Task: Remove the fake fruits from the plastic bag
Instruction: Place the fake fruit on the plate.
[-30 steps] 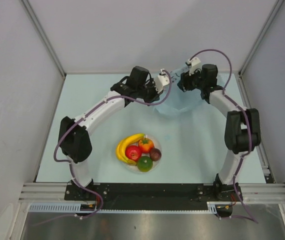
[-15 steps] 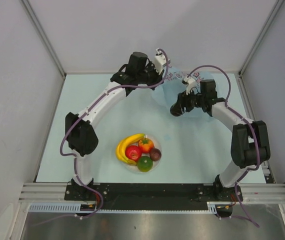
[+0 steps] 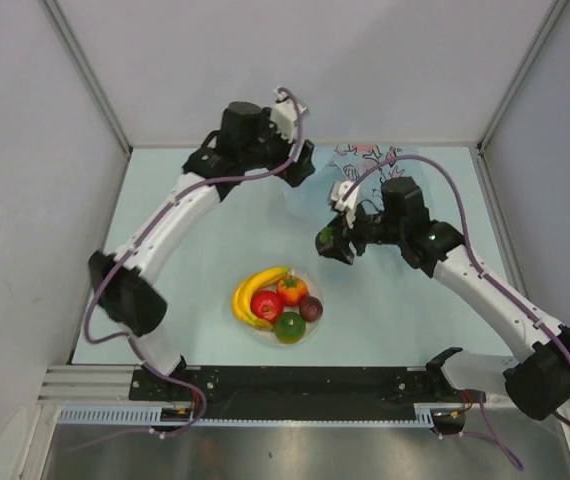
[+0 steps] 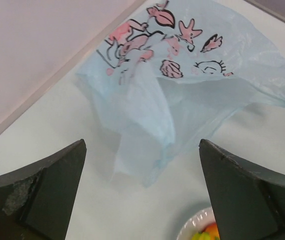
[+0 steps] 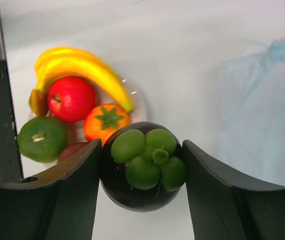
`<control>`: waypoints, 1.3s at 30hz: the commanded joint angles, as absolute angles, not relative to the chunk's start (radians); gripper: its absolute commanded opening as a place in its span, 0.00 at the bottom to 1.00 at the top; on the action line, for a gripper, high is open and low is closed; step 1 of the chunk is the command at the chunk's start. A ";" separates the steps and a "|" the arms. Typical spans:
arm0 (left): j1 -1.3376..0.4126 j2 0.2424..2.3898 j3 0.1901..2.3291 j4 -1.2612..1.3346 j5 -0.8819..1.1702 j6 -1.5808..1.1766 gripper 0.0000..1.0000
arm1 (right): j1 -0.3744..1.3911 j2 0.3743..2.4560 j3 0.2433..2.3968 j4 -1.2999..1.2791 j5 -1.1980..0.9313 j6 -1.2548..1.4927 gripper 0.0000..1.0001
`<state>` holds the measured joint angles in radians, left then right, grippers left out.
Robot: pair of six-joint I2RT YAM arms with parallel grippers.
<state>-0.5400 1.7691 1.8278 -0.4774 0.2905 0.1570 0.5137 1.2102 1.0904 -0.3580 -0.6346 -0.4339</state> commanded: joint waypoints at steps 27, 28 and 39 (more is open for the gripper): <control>-0.092 0.729 1.101 -0.506 0.537 0.049 1.00 | 1.072 1.477 1.060 -0.373 -0.289 -0.747 0.51; -0.091 0.720 1.098 -0.508 0.540 0.051 0.99 | 1.075 1.474 1.060 -0.368 -0.281 -0.741 0.57; -0.087 0.716 1.068 -0.474 0.586 0.037 0.99 | 1.104 1.408 1.063 -0.327 -0.183 -0.699 0.89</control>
